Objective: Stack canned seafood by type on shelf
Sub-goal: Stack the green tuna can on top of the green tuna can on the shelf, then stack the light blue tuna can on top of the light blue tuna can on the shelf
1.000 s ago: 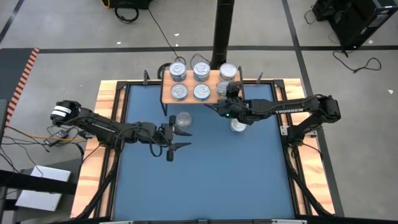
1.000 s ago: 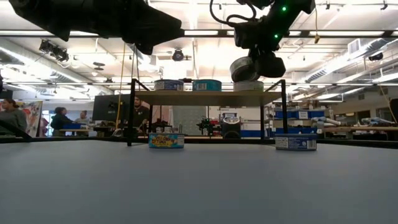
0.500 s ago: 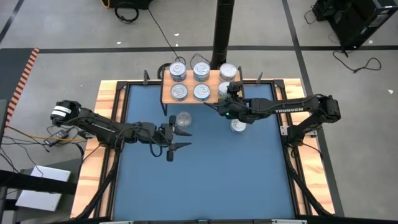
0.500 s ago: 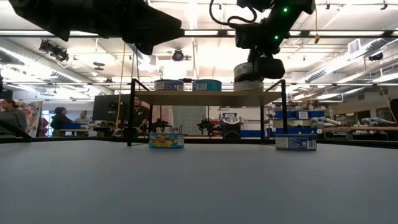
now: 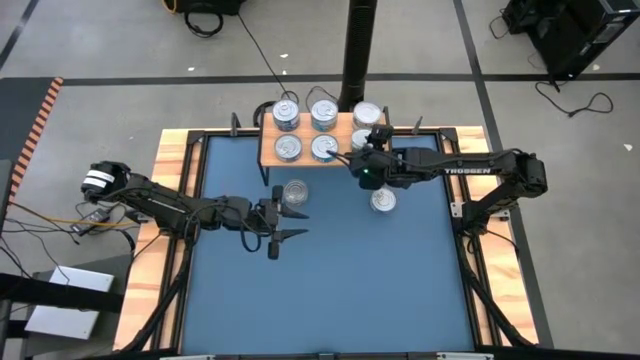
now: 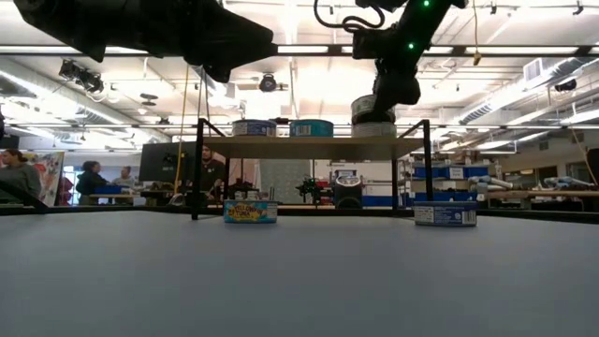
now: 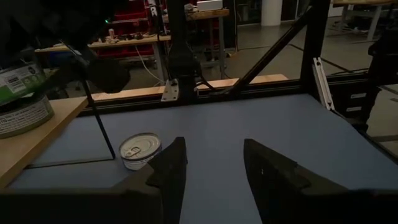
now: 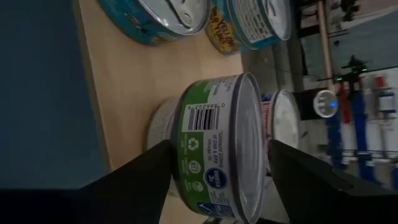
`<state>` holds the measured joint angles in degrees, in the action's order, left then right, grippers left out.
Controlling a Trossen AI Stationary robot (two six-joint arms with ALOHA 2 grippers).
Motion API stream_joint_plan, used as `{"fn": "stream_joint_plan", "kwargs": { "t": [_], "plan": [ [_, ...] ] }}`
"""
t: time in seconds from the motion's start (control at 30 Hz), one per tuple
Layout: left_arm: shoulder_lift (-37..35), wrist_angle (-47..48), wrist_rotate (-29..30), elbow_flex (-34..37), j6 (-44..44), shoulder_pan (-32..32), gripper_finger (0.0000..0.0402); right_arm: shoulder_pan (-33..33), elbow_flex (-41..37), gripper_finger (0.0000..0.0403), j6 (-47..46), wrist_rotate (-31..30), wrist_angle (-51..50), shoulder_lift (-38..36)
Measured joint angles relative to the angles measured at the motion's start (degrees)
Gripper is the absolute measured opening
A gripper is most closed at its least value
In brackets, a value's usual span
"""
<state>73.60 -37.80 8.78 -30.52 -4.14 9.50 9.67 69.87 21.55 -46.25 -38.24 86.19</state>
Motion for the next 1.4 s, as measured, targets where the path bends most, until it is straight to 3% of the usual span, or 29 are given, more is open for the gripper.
{"fn": "stream_joint_plan", "kwargs": {
  "t": [0.27, 0.77, 1.0, 1.1, 1.23, 1.4],
  "plan": [
    [0.0, 0.04, -0.97, 0.0, 0.37, 0.02, 0.0163, 1.93, 0.65, 0.0286, -5.51, 5.1, -3.78, 0.0],
    [0.0, 0.1, -1.33, 0.0, 0.46, 0.02, 0.0163, 3.69, 0.67, 0.0287, -13.01, 5.89, -5.16, -0.28],
    [0.0, 4.25, -1.25, -0.01, 0.46, 0.02, 0.0163, 0.37, 0.67, 0.0293, -13.01, 5.87, -5.53, -1.98],
    [0.0, 10.12, 1.73, -0.02, 0.42, 0.07, 0.0159, -3.05, 0.67, 0.0286, -15.33, 5.87, -6.44, -3.84],
    [0.0, 17.4, 5.91, -0.02, 0.07, -0.04, 0.0137, -8.64, -0.24, 0.0233, -21.14, 5.87, -7.69, -5.96],
    [0.0, 22.68, 8.83, -0.04, -0.26, -1.34, 0.0077, -15.18, -5.62, 0.0078, -28.22, 5.89, -4.94, -6.19]
  ]
}}
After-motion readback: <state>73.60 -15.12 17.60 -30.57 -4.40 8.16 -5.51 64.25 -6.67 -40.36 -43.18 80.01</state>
